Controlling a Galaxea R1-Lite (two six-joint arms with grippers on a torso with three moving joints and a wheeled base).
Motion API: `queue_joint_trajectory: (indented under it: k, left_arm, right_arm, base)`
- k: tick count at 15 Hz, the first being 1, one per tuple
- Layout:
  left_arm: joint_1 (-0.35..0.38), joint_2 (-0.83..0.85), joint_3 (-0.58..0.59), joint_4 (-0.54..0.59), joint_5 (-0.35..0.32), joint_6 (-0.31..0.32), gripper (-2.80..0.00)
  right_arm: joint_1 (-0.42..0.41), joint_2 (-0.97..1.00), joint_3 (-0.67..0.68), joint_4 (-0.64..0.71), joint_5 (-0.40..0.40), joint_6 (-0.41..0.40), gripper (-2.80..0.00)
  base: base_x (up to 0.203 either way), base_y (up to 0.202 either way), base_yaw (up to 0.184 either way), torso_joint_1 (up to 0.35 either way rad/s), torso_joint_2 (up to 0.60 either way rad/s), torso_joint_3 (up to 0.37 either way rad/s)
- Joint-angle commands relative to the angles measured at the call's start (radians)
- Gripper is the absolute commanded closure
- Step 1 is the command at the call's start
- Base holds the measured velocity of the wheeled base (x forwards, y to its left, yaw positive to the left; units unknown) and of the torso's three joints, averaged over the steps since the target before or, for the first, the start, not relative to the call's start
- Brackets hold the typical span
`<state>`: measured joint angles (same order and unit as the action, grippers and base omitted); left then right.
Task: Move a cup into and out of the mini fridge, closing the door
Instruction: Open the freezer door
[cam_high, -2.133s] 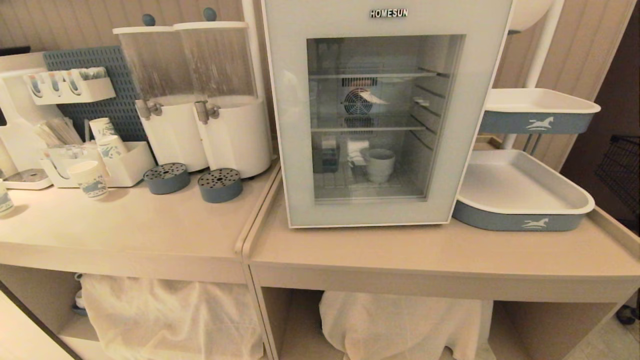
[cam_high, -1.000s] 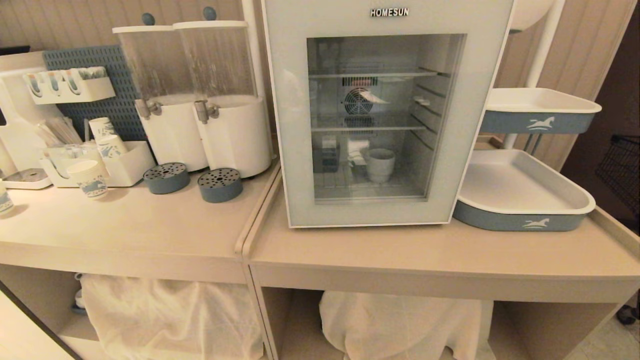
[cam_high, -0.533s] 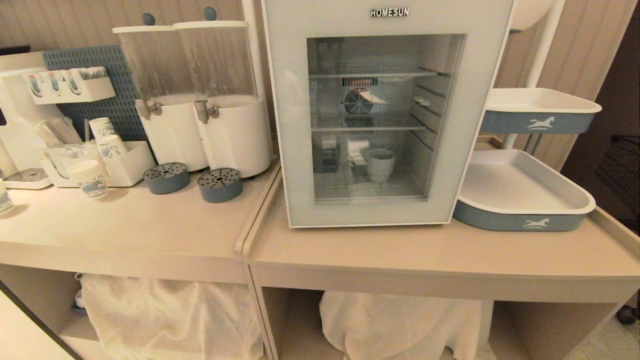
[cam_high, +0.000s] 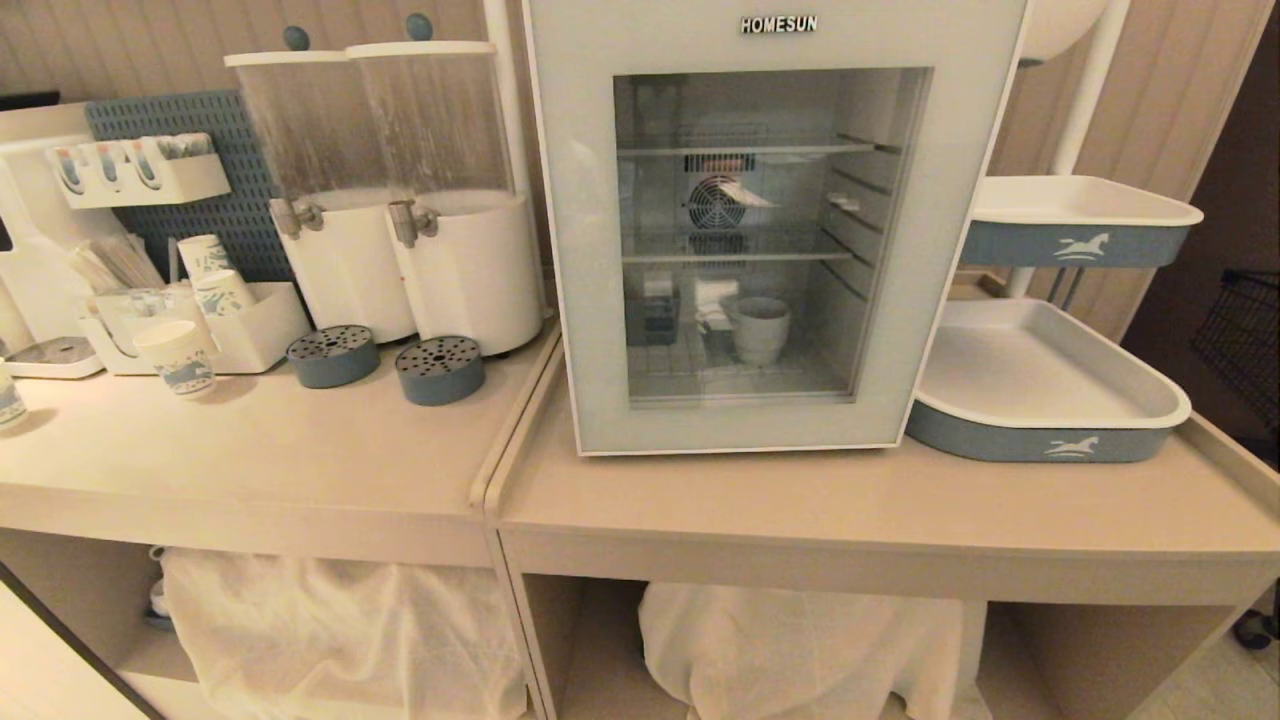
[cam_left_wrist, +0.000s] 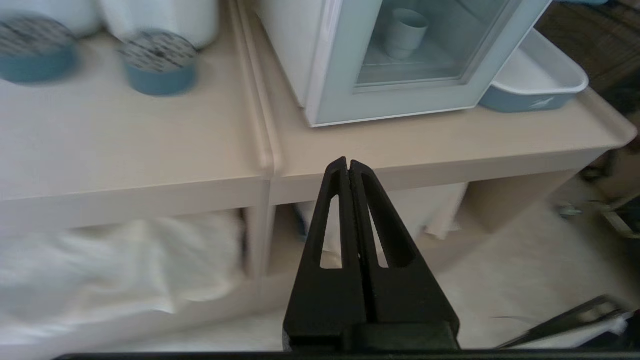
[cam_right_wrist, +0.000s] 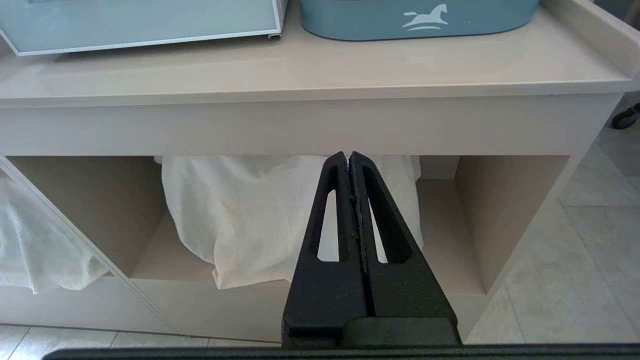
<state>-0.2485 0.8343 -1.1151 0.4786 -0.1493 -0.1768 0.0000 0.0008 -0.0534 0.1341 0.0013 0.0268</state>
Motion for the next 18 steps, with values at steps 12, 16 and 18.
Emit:
queue_joint_trajectory:
  k: [12, 16, 18]
  left_arm:
    - [0.323, 0.549, -0.007, -0.292, -0.528, 0.233, 0.0]
    - [0.343, 0.644, -0.021, -0.373, -0.67, 0.383, -2.8]
    - [0.34, 0.715, -0.025, -0.469, -0.745, 0.423, -2.8]
  right_arm:
    - [0.0, 0.001, 0.0, 0.001, 0.0, 0.001, 0.0]
    - [0.0, 0.001, 0.001, 0.001, 0.0, 0.0, 0.0]
    - [0.0, 0.001, 0.0, 0.001, 0.0, 0.001, 0.0]
  base:
    - [0.0, 0.0, 0.0, 0.0, 0.0, 0.0]
    - [0.0, 0.0, 0.0, 0.0, 0.0, 0.0]
    - [0.0, 0.0, 0.0, 0.0, 0.0, 0.0]
